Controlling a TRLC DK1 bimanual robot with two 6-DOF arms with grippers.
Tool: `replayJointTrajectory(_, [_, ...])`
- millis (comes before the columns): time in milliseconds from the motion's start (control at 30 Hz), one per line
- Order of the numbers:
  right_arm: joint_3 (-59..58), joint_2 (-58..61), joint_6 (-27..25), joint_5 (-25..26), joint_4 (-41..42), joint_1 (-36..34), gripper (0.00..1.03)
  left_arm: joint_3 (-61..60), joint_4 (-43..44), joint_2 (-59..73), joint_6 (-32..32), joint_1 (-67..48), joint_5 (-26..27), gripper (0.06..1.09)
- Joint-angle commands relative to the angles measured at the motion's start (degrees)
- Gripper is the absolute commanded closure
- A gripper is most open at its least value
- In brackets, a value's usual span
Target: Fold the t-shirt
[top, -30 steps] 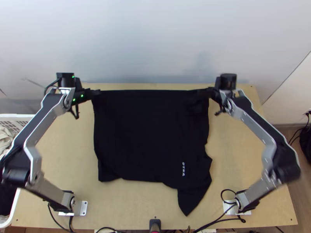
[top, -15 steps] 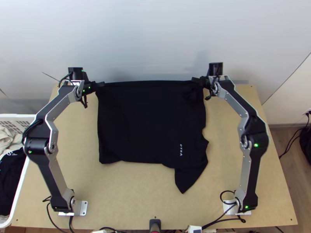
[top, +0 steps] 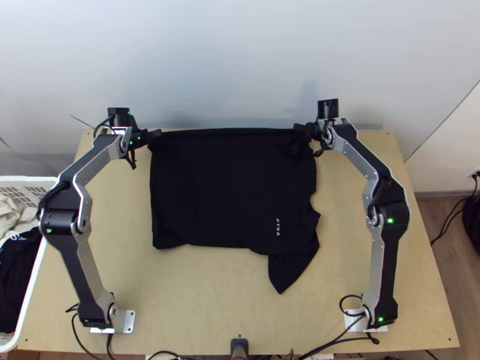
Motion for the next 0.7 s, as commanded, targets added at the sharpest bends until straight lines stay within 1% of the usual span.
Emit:
replayJointTrajectory(0, [-10.9,-10.4,0.8,-0.3,-0.4,0.1,1.00,-6.9,-0.2,-9.1,-0.7,0.2,0.5,1.05])
replayJointTrajectory(167, [-20.1,-19.5,0.7,-1.9,-0.4,0.6,1.00,-12.6,-2.9,-16.2,-0.2,0.2,1.6,1.05])
replayJointTrajectory(400, [-33.3,-30.6,0.8,-3.5,-0.4,1.6,1.00,-25.8,-4.2,-27.6,0.1,0.1,4.2,1.05])
replayJointTrajectory(667, [-45.0,-39.6,1.5,-4.4,-0.4,4.2,1.00,-38.3,-4.9,-36.2,1.1,-0.6,5.3,1.05])
